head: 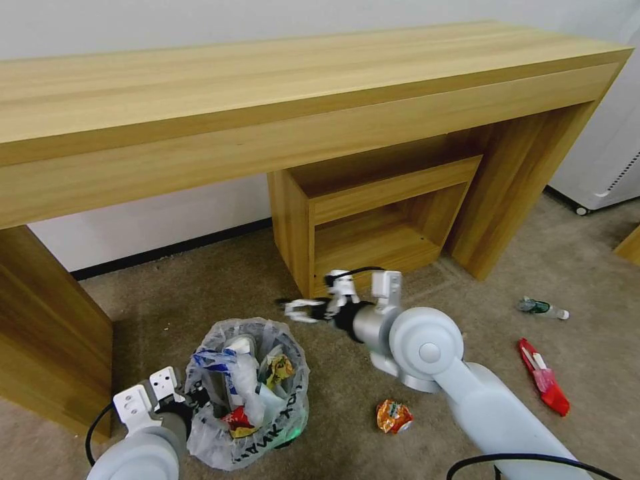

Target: Pick up the trash bin and place the garbage on the floor into it.

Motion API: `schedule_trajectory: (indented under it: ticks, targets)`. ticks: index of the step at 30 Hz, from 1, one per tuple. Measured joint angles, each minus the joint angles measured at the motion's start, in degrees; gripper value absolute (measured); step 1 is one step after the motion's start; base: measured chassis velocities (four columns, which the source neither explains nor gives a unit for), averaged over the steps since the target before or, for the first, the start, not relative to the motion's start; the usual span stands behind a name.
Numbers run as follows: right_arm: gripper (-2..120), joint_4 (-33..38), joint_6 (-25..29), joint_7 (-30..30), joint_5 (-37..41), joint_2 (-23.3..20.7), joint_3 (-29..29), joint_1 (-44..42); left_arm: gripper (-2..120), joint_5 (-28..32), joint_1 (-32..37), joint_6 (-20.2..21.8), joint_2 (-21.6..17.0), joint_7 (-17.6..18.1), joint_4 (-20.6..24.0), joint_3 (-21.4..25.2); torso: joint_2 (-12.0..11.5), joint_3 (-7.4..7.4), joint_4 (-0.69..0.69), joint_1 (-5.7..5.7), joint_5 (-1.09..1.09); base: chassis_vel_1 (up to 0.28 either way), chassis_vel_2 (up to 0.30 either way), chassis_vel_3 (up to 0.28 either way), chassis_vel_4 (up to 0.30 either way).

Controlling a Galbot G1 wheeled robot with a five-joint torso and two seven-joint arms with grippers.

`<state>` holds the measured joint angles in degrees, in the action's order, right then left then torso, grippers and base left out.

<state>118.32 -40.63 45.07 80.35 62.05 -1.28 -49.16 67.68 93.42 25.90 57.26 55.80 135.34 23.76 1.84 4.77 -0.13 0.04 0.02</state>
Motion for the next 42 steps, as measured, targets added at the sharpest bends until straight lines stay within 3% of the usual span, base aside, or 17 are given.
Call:
schedule_trajectory:
  ticks: [5, 12, 14, 18, 33, 42]
  targets:
    - [100, 0.7, -0.5, 5.3, 0.1, -2.6, 6.5, -4.6, 1, -1.2, -0.6, 0.5, -0.2, -1.1, 0.3, -0.3, 0.0, 0.0, 0.0, 0.0, 0.0, 0.0, 0.0, 0.0, 0.0]
    - [100, 2.3, -0.1, 4.5, -1.2, -4.7, 13.7, -9.7, 1, -2.8, -1.2, 0.8, 0.1, -2.0, -0.1, -1.6, 0.0, 0.0, -0.01, 0.0, -0.01, 0.0, 0.0, 0.0, 0.0]
    - [100, 4.8, -0.1, 3.5, -2.5, -5.0, 18.3, -14.4, 1, -3.5, -1.8, 1.2, 0.0, -2.7, -0.5, -2.8, 0.0, 0.0, 0.0, 0.0, -0.01, 0.0, 0.0, 0.0, 0.0]
    - [100, 6.7, -0.2, 2.8, -4.2, -4.7, 20.0, -18.7, 1, -4.1, -2.4, 1.5, 0.1, -2.8, -1.0, -3.9, 0.0, 0.0, -0.01, 0.0, -0.01, 0.0, 0.0, 0.0, 0.0]
    - [100, 6.8, -1.5, -0.2, -9.3, -6.0, 19.7, -26.2, 1, -4.5, -1.8, 1.3, 0.0, -3.0, -0.4, -3.9, 0.0, -0.01, -0.01, 0.0, -0.03, -0.026, -0.022, -0.028, -0.027]
    - [100, 1.7, -1.5, 1.0, -12.4, -5.1, 14.3, -27.2, 1, 1.4, 0.0, 0.3, -3.0, -1.5, 3.7, 0.3, 0.0, -0.01, 0.01, 0.0, -0.03, -0.017, -0.019, -0.017, -0.014]
